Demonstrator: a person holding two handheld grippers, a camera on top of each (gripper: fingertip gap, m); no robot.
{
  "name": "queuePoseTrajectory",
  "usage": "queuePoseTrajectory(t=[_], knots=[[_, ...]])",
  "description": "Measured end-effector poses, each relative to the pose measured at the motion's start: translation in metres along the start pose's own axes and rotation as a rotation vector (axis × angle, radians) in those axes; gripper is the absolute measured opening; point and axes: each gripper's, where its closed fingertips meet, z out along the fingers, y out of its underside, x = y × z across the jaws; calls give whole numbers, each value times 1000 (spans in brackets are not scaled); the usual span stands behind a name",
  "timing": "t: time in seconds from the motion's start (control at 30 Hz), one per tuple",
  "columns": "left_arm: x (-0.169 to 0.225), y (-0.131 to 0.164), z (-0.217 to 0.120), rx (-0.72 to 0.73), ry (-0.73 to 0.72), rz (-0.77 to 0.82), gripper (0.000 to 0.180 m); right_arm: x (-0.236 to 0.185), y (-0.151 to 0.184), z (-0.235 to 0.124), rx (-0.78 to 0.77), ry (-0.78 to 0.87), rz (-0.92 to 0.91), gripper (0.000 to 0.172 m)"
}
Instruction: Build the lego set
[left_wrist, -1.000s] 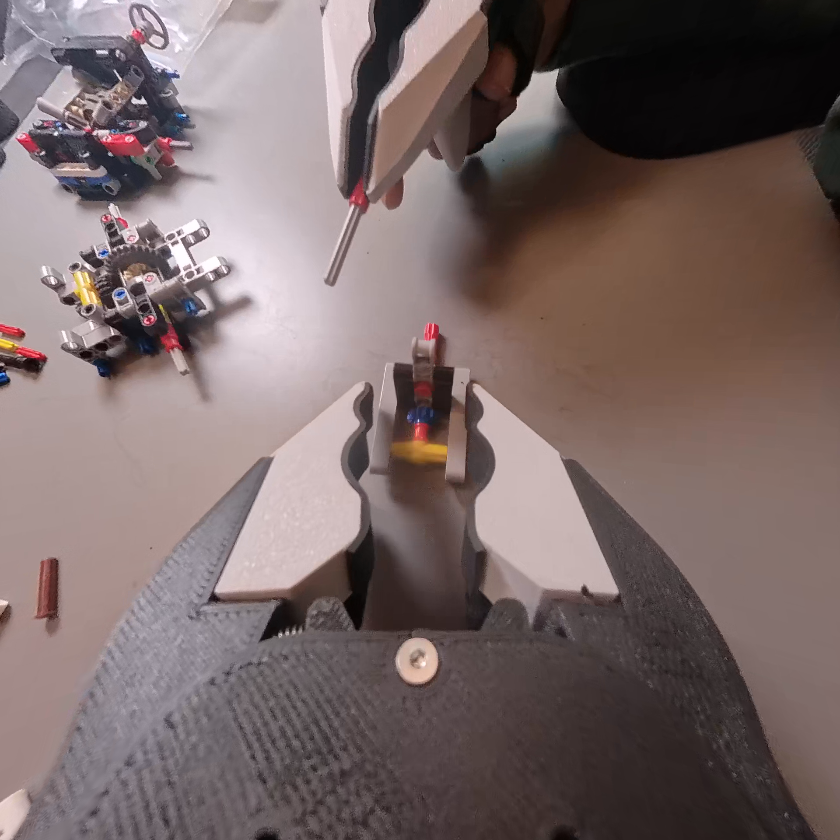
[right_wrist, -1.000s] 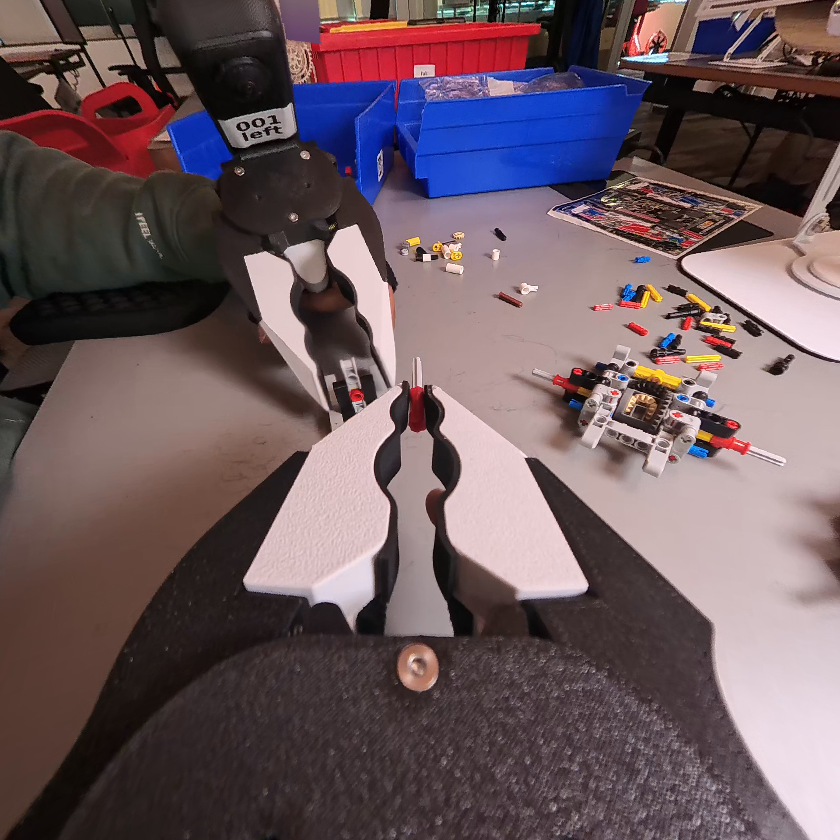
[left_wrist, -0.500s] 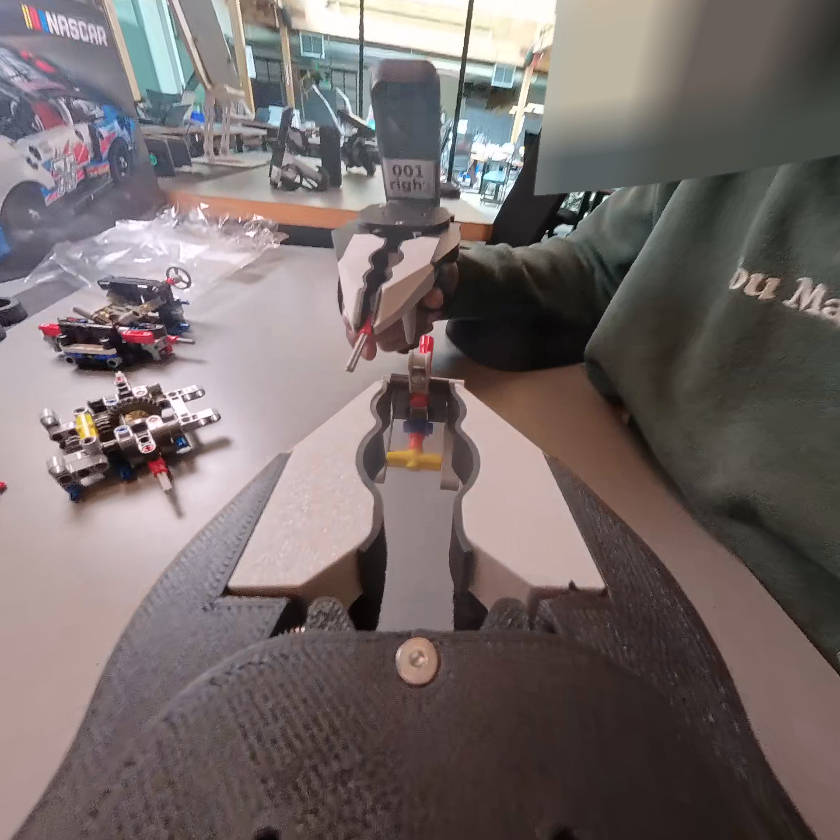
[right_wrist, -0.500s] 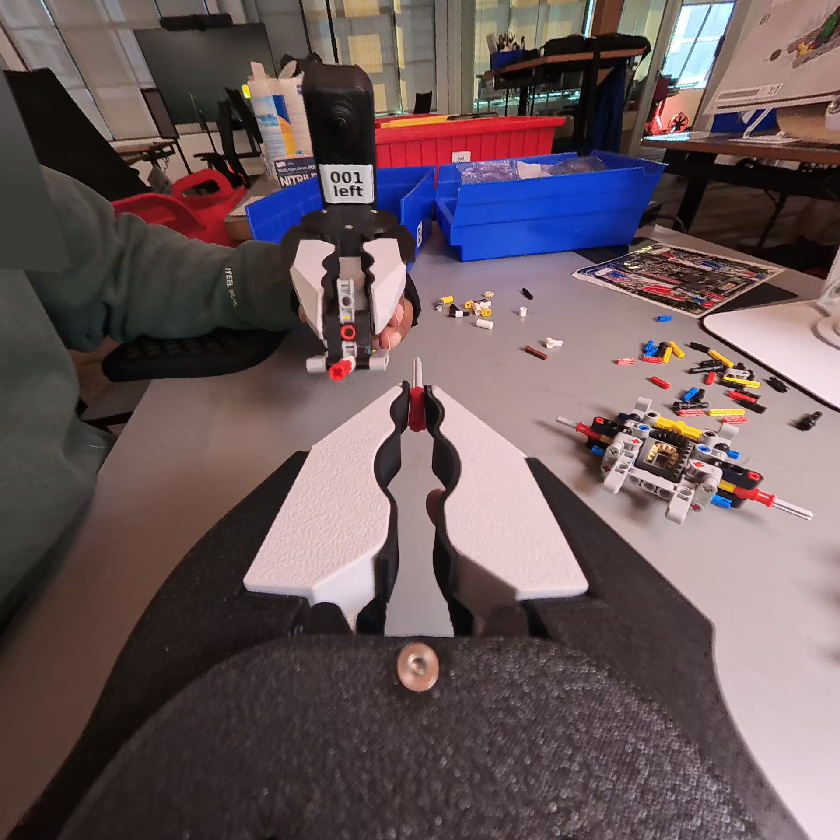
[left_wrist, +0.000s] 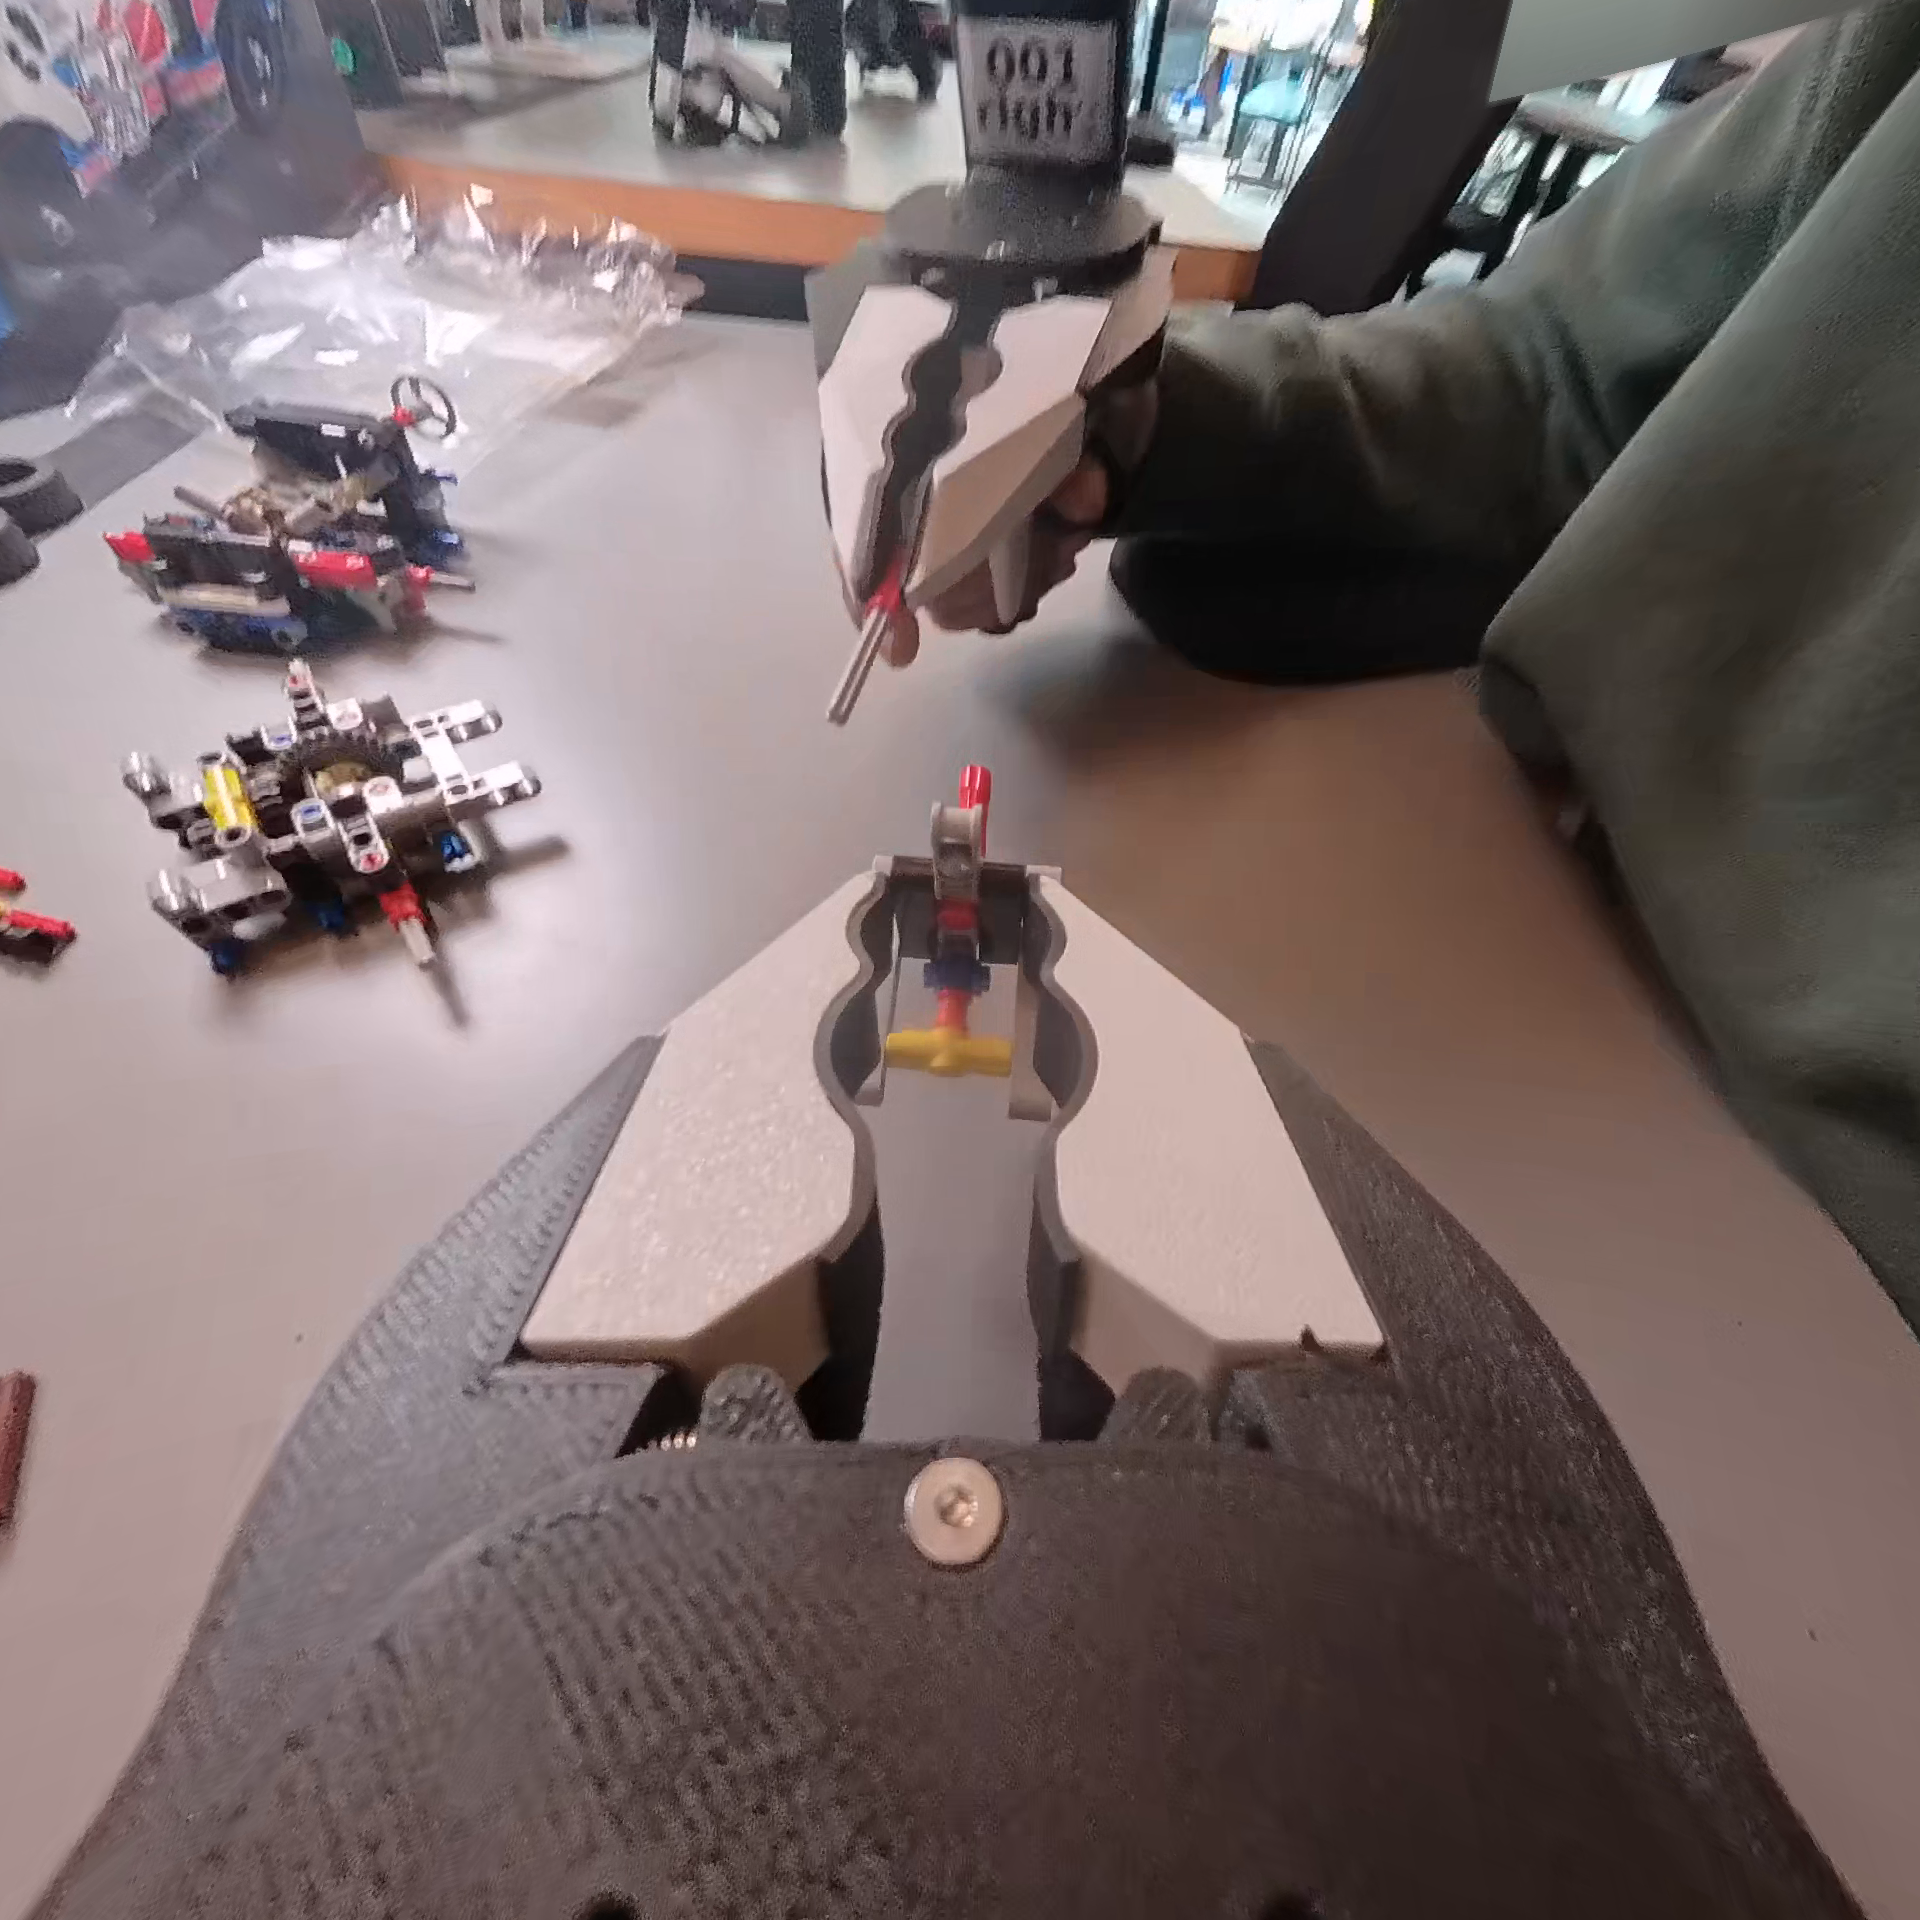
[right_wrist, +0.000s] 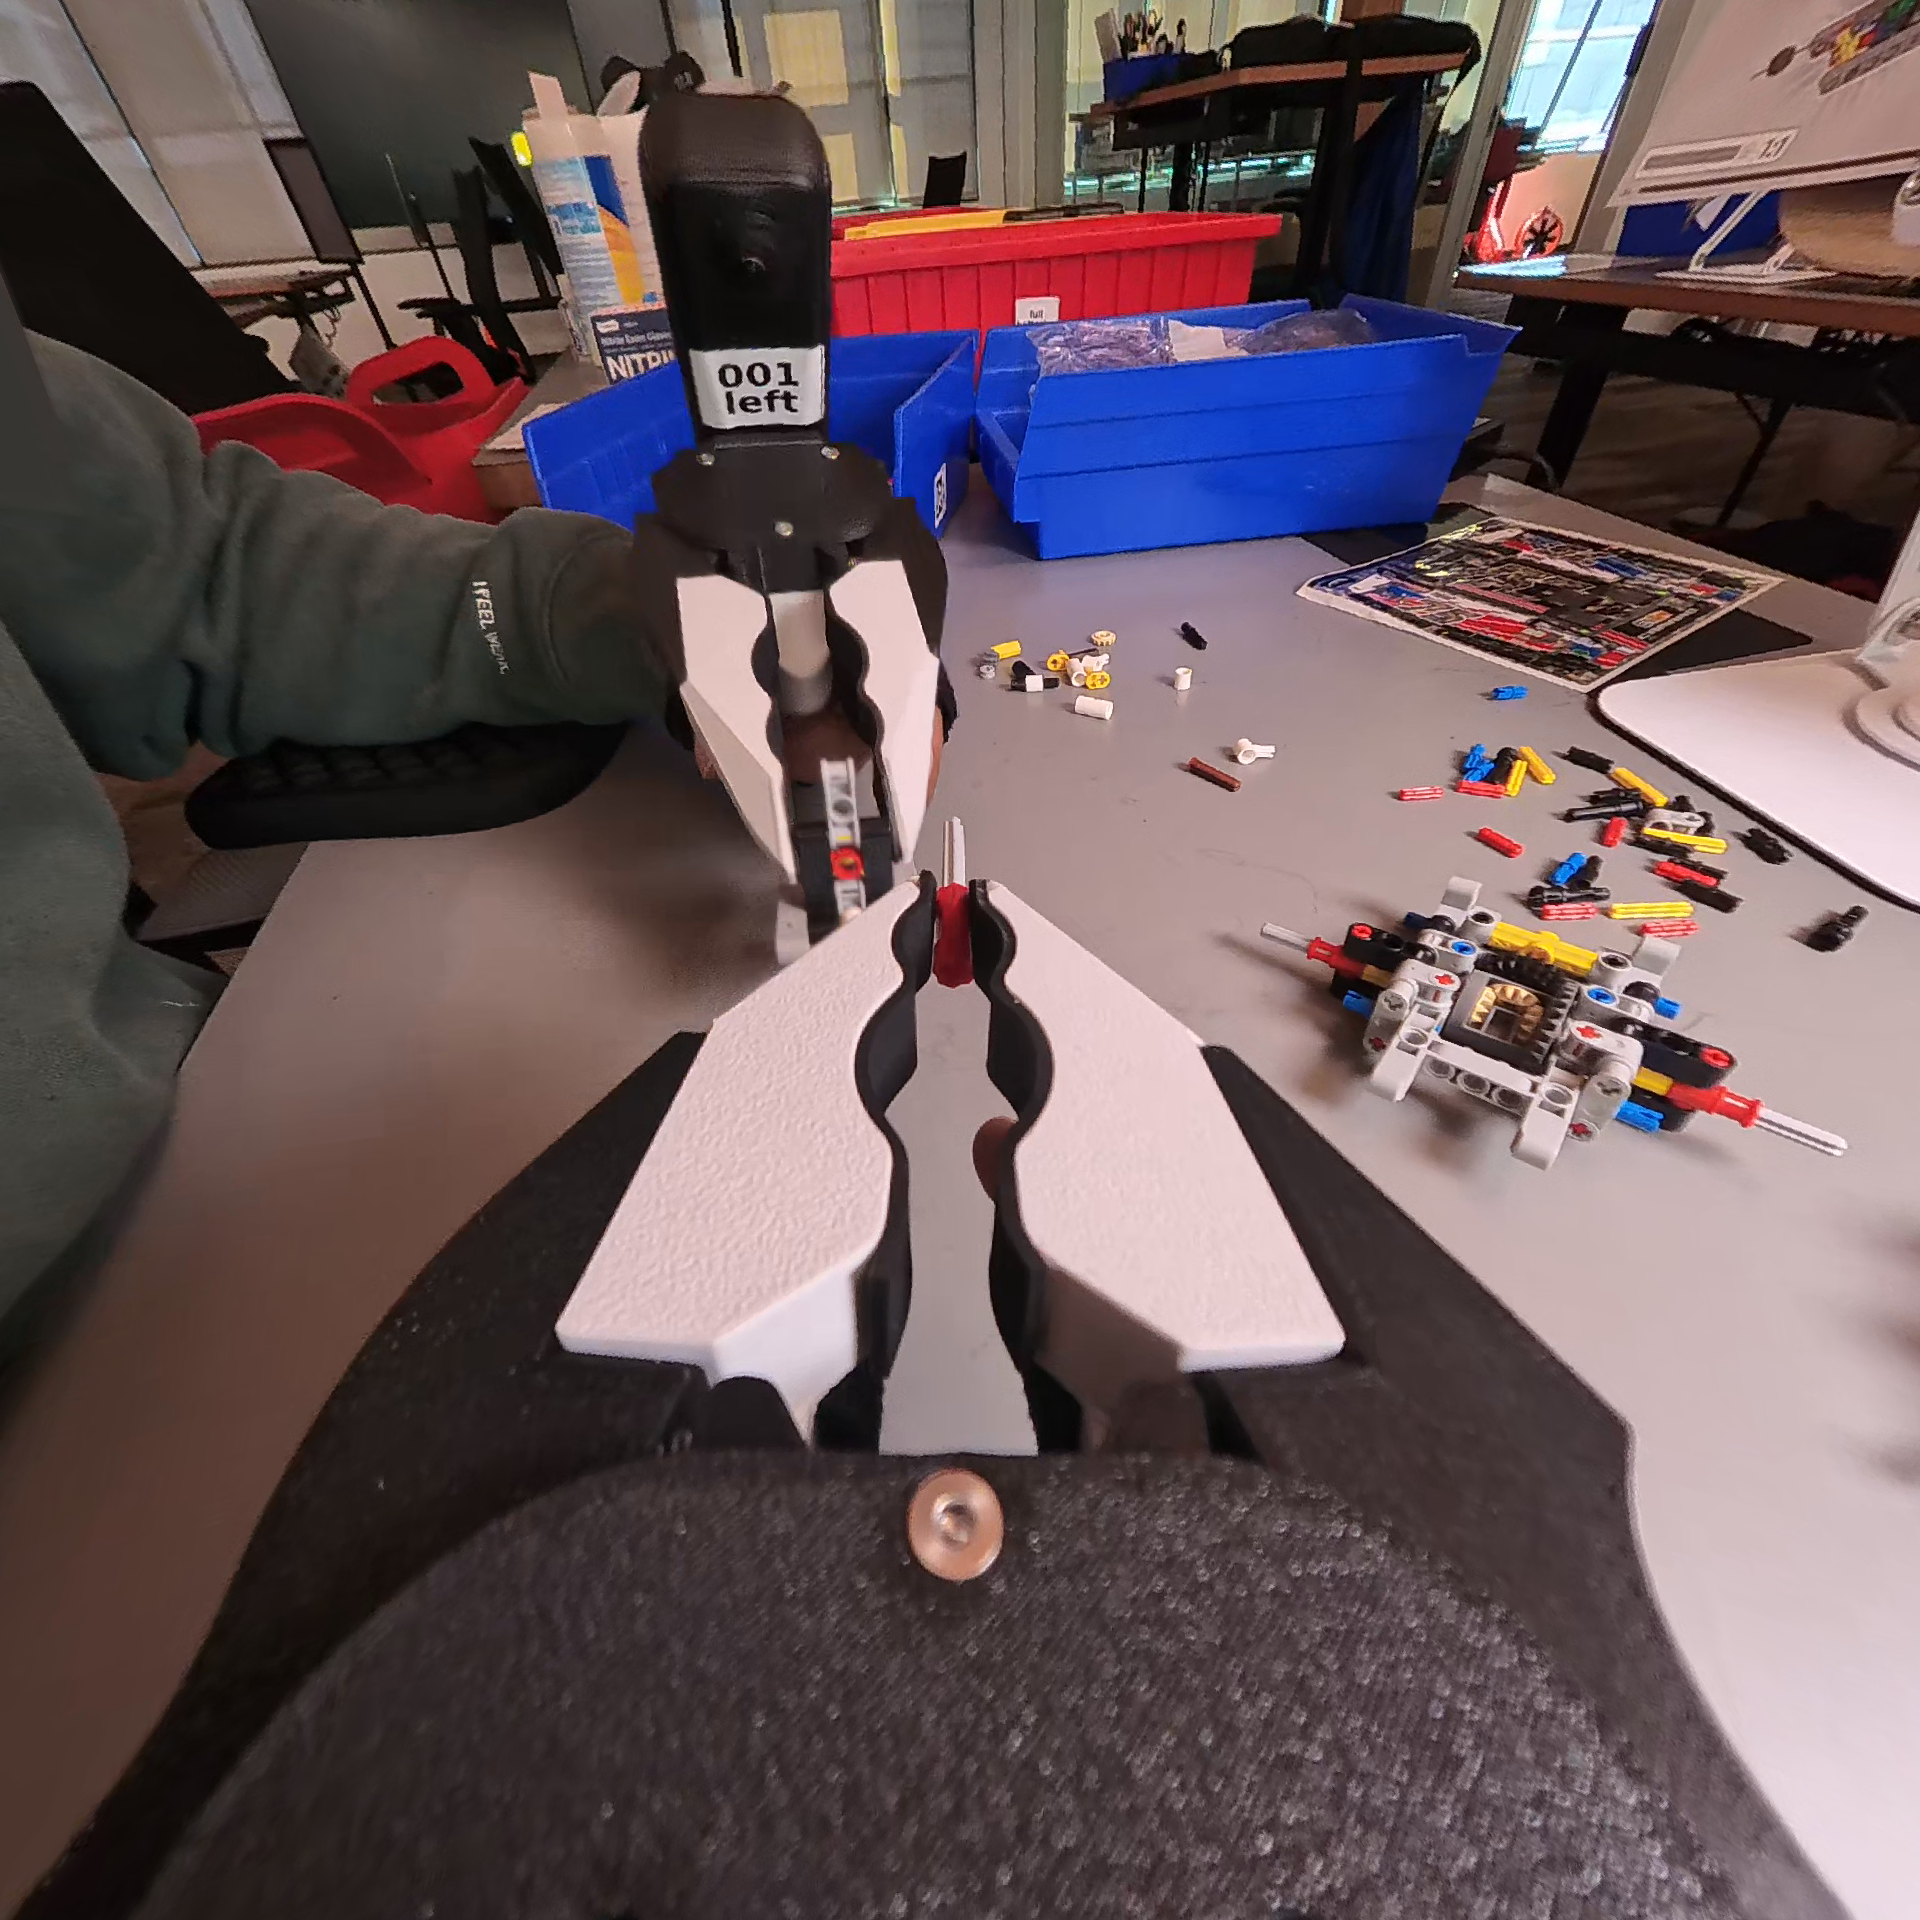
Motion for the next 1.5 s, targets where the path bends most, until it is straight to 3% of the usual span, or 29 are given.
queuePoseTrajectory(t=[0.23,0.5,0.87,1.2,1.5], knots=[[-15,34,6,-224,-121,43,23,3,6,2,-21,16,7,4],[-26,36,0,-250,-191,43,24,6,12,4,-40,29,12,4],[-24,33,-8,-232,-165,23,30,9,16,5,-53,43,19,4],[-20,48,-10,-307,-128,-21,55,10,17,4,-54,43,25,4],[-16,60,-16,-396,-119,13,48,11,16,4,-51,45,38,4]])
